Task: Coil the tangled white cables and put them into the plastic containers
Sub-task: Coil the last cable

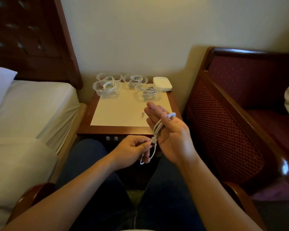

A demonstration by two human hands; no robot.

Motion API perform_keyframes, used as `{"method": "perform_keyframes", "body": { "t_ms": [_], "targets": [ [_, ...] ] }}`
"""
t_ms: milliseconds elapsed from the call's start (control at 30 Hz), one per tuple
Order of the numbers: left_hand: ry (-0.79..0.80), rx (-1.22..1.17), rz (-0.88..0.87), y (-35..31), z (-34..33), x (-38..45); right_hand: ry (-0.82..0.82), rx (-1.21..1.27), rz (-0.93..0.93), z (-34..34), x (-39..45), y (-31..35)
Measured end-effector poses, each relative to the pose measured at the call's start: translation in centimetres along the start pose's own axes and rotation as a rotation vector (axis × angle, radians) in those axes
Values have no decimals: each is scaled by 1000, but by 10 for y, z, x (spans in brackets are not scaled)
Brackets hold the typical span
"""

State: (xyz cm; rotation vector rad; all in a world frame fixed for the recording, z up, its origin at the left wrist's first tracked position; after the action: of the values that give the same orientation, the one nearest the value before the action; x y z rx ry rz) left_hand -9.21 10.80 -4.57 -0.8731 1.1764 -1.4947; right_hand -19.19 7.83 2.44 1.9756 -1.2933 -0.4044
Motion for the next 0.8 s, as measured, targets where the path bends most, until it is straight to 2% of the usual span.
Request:
{"method": "perform_keyframes", "body": {
  "t_ms": [100,167,267,333,400,500,567,700,800],
  "targets": [
    [74,132,72,6,-4,-2,-32,-416,85,16,1,11],
    [100,267,86,-1,-3,-4,-26,-778,92,26,1,11],
    [32,708,-143,-28,16,2,57,-1334,-65,46,-3,-16],
    [-9,898,-231,-41,28,2,77,-1502,-224,62,-7,-34],
    [-52,859,-283,-50,40,2,60,-1374,-386,69,-11,-44],
    [-169,659,-366,-65,56,-2,104,-795,-693,51,-31,-63],
    [-270,551,-371,-63,65,-1,187,-462,-788,33,-41,-67],
    [-329,106,-212,-36,55,8,399,120,-739,-6,-38,-55],
    [-333,-87,-96,-24,35,12,440,450,-644,-20,-33,-41]
  ]
}}
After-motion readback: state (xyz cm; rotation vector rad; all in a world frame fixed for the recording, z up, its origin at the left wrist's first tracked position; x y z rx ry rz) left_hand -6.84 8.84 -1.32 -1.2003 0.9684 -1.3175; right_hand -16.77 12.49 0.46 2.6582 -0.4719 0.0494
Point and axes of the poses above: each hand's wrist, its own x-axis towards the middle knuckle, its own z-axis out of the back of the hand, y = z × x, the point moved 8 cm from there along x, towards the middle knuckle, and after that the axes turned 9 degrees about x, right-handed, at the moved point
